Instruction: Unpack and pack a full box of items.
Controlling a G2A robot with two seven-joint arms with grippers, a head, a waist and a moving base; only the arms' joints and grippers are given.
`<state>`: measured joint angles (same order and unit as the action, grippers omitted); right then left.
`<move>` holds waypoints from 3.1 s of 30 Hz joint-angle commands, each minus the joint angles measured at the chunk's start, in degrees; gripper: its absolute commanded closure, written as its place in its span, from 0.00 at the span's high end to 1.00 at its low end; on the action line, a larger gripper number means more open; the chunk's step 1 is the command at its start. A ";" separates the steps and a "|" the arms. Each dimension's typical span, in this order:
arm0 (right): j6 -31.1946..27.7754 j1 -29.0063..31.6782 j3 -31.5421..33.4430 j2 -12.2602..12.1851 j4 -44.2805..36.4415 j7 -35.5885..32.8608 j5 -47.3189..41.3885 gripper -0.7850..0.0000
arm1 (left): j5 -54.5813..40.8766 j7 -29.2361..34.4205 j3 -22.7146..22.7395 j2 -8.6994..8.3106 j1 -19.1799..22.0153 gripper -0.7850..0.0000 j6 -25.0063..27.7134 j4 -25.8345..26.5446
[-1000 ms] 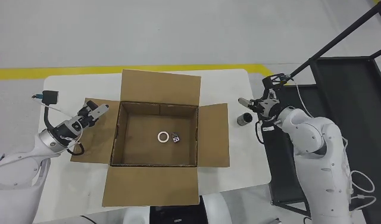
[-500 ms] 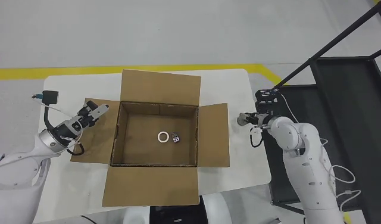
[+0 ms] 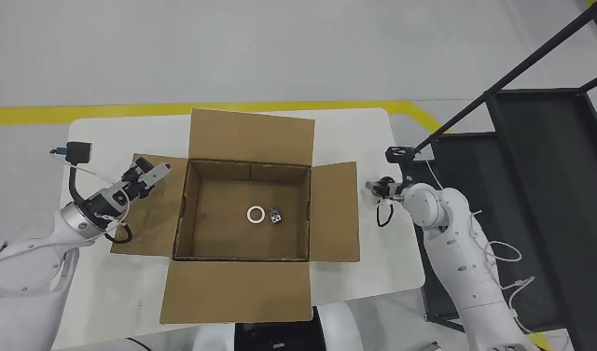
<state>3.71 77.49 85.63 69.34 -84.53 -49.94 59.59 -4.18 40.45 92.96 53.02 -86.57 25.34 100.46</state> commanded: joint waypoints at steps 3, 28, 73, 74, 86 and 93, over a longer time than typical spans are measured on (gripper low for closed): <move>-0.34 -1.90 -1.05 0.21 3.61 0.63 -1.64 1.00 | 0.00 0.00 0.00 0.00 0.00 1.00 0.00 0.00; 1.59 1.12 1.37 -0.90 -7.30 -5.29 0.12 0.00 | 0.00 0.00 0.00 0.00 0.00 1.00 0.00 0.00; -16.79 -27.95 -46.39 5.20 -13.12 -7.19 -9.81 0.00 | 0.00 0.00 0.00 0.00 0.00 1.00 0.00 0.00; -17.19 -29.21 -47.82 5.79 -11.09 -6.76 -9.64 0.00 | 0.00 0.00 0.00 0.00 0.00 1.00 0.00 0.00; -14.65 -37.25 -58.65 12.31 7.73 -1.39 -5.92 0.00 | 0.00 0.00 0.00 0.00 0.00 1.00 0.00 0.00; -14.17 -38.68 -61.22 15.34 15.53 0.18 -6.45 0.00 | 0.00 0.00 0.00 0.00 0.00 1.00 0.00 0.00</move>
<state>-10.50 38.94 24.61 84.38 -69.86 -50.00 53.07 -4.18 40.45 92.96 53.02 -86.57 25.34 100.46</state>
